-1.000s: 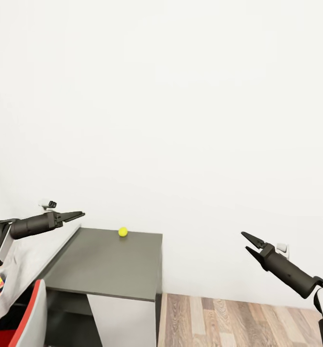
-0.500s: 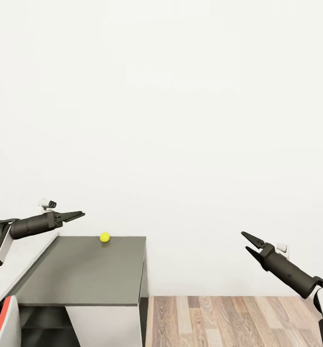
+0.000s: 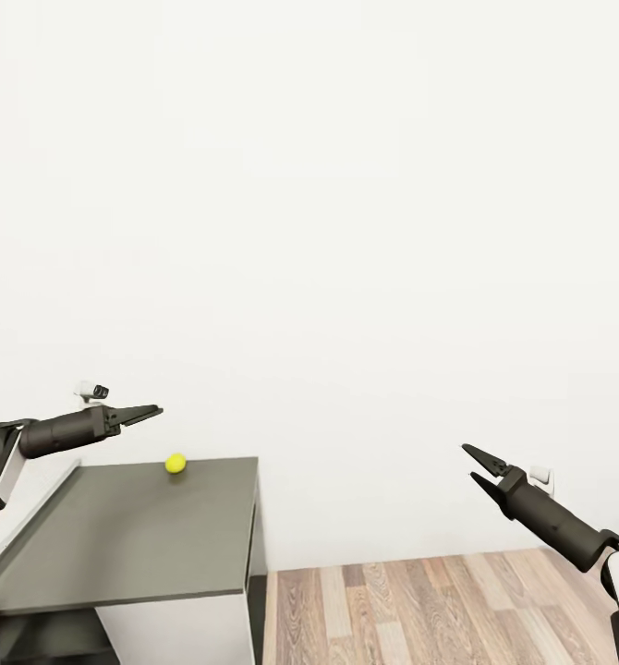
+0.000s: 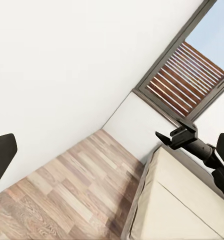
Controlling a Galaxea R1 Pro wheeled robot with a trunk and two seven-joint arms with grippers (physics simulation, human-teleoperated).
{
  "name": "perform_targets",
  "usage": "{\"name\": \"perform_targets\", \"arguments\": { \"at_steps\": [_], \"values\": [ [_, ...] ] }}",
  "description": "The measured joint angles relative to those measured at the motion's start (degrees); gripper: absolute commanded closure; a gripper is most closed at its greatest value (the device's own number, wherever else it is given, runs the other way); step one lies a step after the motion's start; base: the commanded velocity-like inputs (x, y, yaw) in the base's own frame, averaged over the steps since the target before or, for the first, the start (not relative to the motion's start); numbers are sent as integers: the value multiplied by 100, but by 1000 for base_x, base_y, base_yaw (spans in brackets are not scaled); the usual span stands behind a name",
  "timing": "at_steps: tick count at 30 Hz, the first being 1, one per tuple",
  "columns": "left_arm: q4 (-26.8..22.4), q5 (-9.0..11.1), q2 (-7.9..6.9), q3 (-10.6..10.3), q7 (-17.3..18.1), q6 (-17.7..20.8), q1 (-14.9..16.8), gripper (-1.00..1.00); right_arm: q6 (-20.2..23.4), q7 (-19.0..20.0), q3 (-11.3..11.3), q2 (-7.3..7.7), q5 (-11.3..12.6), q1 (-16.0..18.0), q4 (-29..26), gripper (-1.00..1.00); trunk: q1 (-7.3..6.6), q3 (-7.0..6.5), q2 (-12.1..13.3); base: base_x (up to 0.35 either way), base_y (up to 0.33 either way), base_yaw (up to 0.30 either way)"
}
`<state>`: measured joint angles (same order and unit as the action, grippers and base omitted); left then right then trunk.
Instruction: Put all the toys in the child's room - the three board games (two on the bed and one on the table), the two jigsaw puzzles on the table, and the tennis ball on the table - inside the toy box on the table in the child's room.
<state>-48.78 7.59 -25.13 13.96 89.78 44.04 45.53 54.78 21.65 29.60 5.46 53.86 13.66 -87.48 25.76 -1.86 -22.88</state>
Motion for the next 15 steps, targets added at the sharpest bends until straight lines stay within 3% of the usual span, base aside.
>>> {"name": "perform_targets", "arguments": {
  "at_steps": [7, 15],
  "values": [
    [-1, -2, 10, -6, 0, 3, -1, -100, 0, 4, 1, 0, -1, 0, 0, -100, 0, 0, 0, 16, 0, -190],
    [0, -12, 9, -1, 0, 13, -1, -100, -1, 6, -6, -4, 4, 1, -21, -100, -2, 0, 0, 161, 86, -30]
  ]
}}
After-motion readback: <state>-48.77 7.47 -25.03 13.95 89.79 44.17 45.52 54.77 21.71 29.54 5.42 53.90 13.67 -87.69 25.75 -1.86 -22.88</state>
